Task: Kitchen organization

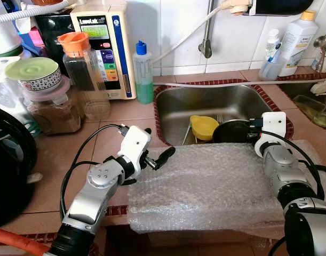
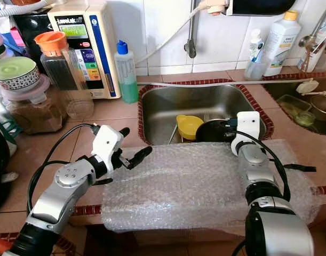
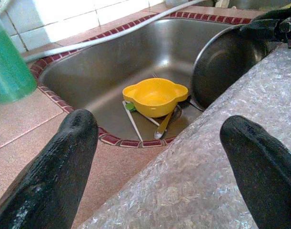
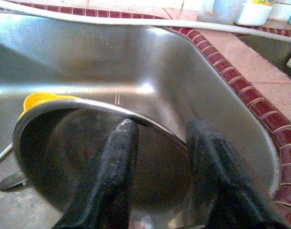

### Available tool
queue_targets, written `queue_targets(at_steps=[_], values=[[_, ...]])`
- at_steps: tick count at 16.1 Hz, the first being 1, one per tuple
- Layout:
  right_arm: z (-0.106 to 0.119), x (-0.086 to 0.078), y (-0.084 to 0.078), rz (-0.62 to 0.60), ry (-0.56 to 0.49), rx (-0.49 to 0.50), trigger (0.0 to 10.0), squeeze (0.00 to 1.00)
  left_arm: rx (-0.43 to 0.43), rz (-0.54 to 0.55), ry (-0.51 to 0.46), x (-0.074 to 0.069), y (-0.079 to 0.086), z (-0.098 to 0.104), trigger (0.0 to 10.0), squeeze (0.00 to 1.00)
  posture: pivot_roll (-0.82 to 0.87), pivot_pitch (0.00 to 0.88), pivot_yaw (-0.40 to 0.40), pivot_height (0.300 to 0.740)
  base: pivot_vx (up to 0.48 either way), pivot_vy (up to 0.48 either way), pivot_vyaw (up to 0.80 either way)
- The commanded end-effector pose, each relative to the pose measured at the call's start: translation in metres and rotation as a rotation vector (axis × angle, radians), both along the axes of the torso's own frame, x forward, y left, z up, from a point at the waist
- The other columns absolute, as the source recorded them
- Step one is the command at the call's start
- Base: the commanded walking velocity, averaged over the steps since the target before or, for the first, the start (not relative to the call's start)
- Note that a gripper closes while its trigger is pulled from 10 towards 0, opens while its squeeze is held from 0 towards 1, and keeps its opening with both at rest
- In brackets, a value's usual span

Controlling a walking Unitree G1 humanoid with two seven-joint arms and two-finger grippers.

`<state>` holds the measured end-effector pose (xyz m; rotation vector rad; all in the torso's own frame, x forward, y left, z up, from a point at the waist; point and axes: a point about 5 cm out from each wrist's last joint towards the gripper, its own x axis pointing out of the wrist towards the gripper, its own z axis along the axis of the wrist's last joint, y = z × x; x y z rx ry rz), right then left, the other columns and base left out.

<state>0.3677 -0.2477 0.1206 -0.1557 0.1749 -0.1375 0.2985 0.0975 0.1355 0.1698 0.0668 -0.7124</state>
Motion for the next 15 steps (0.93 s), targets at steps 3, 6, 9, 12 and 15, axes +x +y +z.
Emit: queue_targets(at_steps=[3,6,9,12,15], values=[[0.015,0.006,0.001,-0.011,-0.052,-0.02,10.0,1.0,0.026,-0.008,-0.018,0.002,0.0,0.002,10.0,0.0,-0.23,0.019,0.075,0.74,0.0,0.0,0.0],[0.04,0.014,0.01,0.026,-0.17,-0.056,10.0,1.0,0.027,-0.004,-0.019,0.002,0.001,0.003,10.0,0.0,-0.23,0.019,0.077,0.74,0.0,0.0,0.0],[0.052,0.017,0.013,0.031,-0.226,-0.036,10.0,1.0,0.027,0.003,-0.021,0.003,0.001,0.003,10.0,0.0,-0.23,0.019,0.077,0.74,0.0,0.0,0.0],[0.061,0.018,0.011,0.021,-0.26,-0.054,10.0,1.0,0.026,0.005,-0.021,0.004,0.001,0.003,10.0,0.0,-0.24,0.017,0.076,0.74,0.0,0.0,0.0],[0.056,0.017,0.005,-0.001,-0.209,-0.047,10.0,1.0,0.03,0.002,-0.02,0.005,0.0,0.003,10.0,0.0,-0.24,0.016,0.075,0.74,0.0,0.0,0.0]])
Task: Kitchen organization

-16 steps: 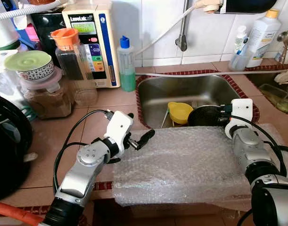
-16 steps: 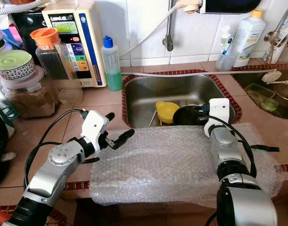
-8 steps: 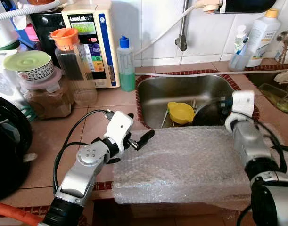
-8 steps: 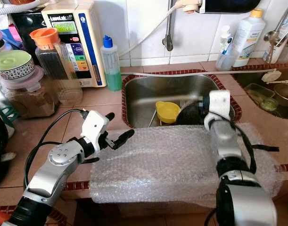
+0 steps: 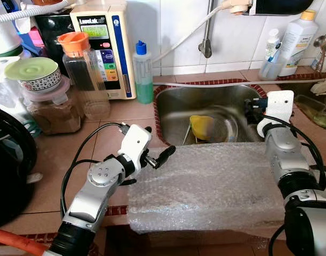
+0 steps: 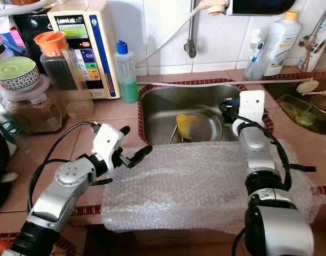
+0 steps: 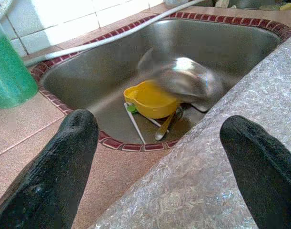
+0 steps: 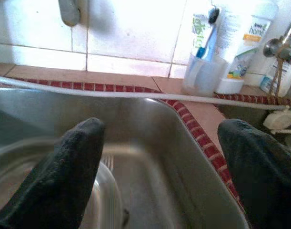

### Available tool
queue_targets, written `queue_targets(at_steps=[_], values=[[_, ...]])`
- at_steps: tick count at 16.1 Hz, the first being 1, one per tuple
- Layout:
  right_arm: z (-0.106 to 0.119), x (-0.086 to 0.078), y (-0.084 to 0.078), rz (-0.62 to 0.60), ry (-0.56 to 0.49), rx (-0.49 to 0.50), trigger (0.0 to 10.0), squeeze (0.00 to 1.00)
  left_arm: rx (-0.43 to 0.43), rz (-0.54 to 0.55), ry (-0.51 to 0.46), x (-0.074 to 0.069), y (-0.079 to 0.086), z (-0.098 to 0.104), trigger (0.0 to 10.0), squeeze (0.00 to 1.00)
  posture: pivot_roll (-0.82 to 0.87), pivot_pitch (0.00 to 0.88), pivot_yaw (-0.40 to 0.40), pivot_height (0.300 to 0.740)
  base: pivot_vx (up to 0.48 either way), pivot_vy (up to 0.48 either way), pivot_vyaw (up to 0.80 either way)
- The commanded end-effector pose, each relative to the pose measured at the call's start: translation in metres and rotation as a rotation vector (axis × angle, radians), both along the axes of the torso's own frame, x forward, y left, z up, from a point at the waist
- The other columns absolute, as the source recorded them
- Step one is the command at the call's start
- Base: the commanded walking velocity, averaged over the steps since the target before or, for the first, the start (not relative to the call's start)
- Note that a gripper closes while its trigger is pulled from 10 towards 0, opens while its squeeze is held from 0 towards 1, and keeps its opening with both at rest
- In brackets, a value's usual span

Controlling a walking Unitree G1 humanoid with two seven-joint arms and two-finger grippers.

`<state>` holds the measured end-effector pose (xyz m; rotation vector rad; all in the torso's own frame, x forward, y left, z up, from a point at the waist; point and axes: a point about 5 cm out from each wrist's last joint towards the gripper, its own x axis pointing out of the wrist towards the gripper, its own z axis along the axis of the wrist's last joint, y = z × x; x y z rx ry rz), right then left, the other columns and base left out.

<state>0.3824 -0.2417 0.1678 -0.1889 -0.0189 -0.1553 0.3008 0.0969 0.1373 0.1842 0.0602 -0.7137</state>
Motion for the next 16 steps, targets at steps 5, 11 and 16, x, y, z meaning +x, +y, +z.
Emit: queue_targets(at_steps=[5,11,16], values=[[0.006,0.002,-0.001,0.001,0.003,0.018,10.0,1.0,0.019,0.005,-0.007,0.001,0.001,0.0,10.0,0.0,-0.24,0.019,0.076,0.74,0.0,0.0,0.0],[0.006,-0.001,0.019,0.104,-0.039,0.031,10.0,1.0,-0.051,0.157,-0.039,0.008,0.016,0.005,10.0,0.0,-0.24,0.018,0.071,0.74,0.0,0.0,0.0],[0.009,-0.011,0.046,0.19,-0.118,0.007,10.0,0.91,-0.164,0.49,-0.181,0.018,0.051,0.025,10.0,0.0,-0.24,0.016,0.071,0.74,0.0,0.0,0.0]])
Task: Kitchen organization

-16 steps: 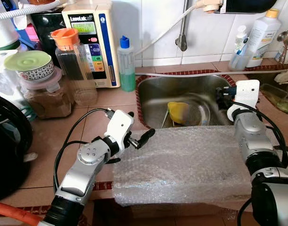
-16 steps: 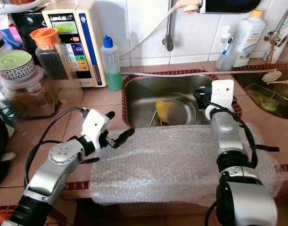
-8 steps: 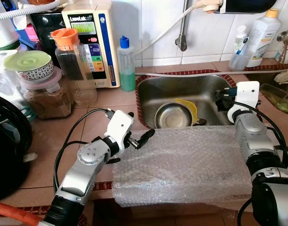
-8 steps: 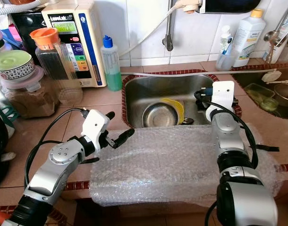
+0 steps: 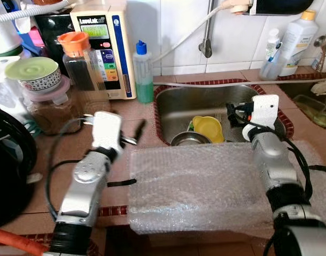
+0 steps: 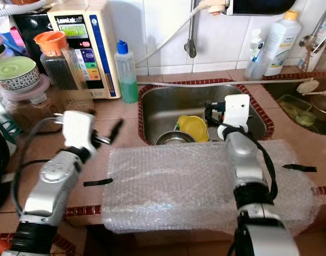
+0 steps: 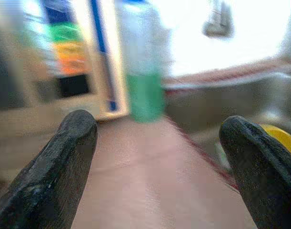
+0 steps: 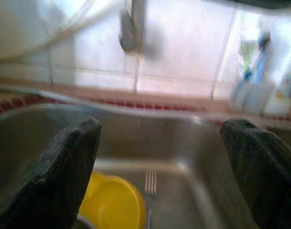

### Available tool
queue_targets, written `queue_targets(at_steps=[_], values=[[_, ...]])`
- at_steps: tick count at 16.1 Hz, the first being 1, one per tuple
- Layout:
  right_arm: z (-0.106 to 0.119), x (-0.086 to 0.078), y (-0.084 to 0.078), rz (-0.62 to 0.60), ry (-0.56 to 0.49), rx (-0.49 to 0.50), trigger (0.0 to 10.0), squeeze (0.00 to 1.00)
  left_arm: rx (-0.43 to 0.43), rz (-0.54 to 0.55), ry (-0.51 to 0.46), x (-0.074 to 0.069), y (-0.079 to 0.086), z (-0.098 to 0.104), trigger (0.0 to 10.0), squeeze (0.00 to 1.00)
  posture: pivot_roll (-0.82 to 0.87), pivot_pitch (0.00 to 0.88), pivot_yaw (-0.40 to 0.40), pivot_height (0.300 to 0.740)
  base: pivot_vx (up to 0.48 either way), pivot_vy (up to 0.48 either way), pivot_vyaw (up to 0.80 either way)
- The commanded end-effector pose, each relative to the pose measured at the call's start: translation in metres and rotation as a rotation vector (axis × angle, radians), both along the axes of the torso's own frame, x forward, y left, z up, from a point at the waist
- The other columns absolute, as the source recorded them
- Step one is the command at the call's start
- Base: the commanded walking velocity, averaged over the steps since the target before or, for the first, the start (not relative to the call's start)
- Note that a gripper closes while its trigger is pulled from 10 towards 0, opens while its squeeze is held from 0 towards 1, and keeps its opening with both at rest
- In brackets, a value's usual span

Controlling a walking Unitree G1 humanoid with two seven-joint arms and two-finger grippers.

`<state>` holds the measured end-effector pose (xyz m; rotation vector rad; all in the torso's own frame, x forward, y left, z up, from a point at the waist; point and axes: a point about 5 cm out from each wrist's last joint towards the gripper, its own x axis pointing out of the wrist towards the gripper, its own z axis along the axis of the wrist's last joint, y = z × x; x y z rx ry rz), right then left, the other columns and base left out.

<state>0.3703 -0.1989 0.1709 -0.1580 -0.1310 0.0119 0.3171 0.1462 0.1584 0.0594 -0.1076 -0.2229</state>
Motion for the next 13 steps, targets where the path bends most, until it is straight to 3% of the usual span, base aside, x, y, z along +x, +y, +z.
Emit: queue_targets(at_steps=[1,2,3,5,7,9,10,13], values=[[0.008,-0.001,0.006,0.018,-0.035,-0.019,10.0,0.58,0.003,0.045,-0.036,0.001,0.005,0.006,10.0,0.0,-0.23,0.011,0.069,0.74,0.0,0.0,0.0],[0.009,-0.005,0.009,0.018,-0.053,-0.024,10.0,0.0,-0.015,0.073,-0.046,-0.001,0.009,0.007,10.0,0.0,-0.23,0.011,0.069,0.74,0.0,0.0,0.0],[0.011,-0.011,0.014,0.029,-0.076,-0.026,10.0,0.0,-0.026,0.097,-0.046,-0.003,0.012,0.006,10.0,0.0,-0.22,0.008,0.067,0.74,0.0,0.0,0.0],[0.014,-0.029,0.025,0.042,-0.133,-0.04,10.0,0.0,-0.002,0.146,0.049,-0.01,0.009,-0.012,10.0,0.0,-0.22,0.004,0.068,0.74,0.0,0.0,0.0],[0.015,-0.037,0.032,0.058,-0.143,-0.049,10.0,0.0,0.0,0.145,0.042,-0.015,0.006,-0.014,10.0,0.0,-0.22,0.005,0.07,0.74,0.0,0.0,0.0],[0.015,-0.039,0.036,0.064,-0.137,-0.041,10.0,0.0,-0.003,0.069,0.003,-0.018,-0.002,-0.011,10.0,0.0,-0.23,0.005,0.074,0.74,0.0,0.0,0.0],[0.014,-0.039,0.036,0.064,-0.134,-0.036,10.0,0.0,-0.038,0.091,0.015,-0.018,-0.003,-0.012,10.0,0.0,-0.23,0.005,0.074,0.74,0.0,0.0,0.0],[0.016,-0.04,0.038,0.064,-0.114,-0.034,10.0,0.0,-0.039,0.086,0.013,-0.018,-0.008,-0.009,10.0,0.0,-0.23,0.002,0.071,0.74,0.0,0.0,0.0]])
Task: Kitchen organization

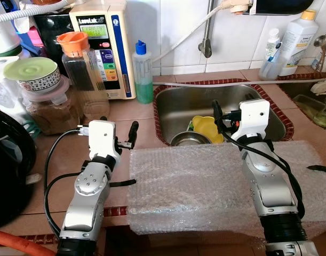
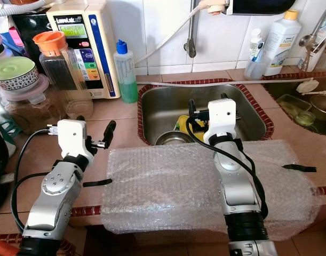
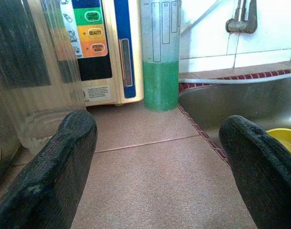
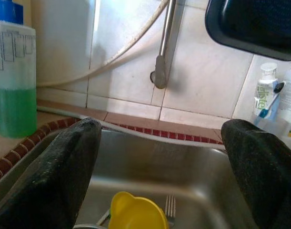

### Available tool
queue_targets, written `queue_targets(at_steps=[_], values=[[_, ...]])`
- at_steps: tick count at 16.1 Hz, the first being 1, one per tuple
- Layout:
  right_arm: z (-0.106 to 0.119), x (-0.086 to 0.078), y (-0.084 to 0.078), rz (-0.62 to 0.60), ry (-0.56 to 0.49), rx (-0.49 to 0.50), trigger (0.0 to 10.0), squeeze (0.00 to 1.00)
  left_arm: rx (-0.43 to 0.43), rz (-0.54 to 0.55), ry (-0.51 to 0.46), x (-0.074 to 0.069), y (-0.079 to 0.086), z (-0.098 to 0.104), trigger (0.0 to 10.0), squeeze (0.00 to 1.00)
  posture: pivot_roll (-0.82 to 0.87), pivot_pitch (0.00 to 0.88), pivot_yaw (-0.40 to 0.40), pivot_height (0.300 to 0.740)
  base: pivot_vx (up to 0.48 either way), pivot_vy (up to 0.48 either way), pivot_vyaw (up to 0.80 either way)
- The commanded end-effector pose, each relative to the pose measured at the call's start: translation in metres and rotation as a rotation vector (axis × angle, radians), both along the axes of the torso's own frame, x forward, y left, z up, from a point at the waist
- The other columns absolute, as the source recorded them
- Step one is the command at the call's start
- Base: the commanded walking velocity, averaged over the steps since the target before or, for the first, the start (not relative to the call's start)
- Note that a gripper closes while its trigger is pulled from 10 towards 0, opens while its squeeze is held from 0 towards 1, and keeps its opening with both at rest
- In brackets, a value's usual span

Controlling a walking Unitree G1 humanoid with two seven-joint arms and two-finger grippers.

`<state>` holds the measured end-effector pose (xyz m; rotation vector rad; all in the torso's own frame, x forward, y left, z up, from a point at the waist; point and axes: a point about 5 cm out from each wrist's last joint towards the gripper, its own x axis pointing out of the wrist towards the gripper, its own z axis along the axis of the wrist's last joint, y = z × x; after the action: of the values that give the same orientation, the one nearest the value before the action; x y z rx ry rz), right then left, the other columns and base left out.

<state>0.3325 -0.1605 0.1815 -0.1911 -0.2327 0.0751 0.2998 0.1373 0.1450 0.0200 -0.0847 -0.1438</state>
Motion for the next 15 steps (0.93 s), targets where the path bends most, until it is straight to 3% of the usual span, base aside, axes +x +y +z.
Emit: queue_targets(at_steps=[1,7,15], values=[[0.0057,-0.0018,-0.0001,-0.004,-0.014,0.002,10.0,0.0,0.01,0.007,-0.018,-0.0004,0.0012,0.0049,10.0,0.0,-0.23,0.002,0.07,0.74,0.0,0.0,0.0],[0.0058,-0.0005,0.0003,-0.005,0.0,0.007,10.0,0.0,0.009,-0.004,-0.011,0.0003,-0.0005,0.004,10.0,0.0,-0.23,0.003,0.071,0.74,0.0,0.0,0.0],[0.0081,-0.0005,-0.0043,-0.019,-0.006,-0.003,10.0,0.0,0.012,-0.01,-0.005,-0.0003,-0.0006,0.0027,10.0,0.0,-0.23,0.008,0.071,0.74,0.0,-0.351,0.0]])
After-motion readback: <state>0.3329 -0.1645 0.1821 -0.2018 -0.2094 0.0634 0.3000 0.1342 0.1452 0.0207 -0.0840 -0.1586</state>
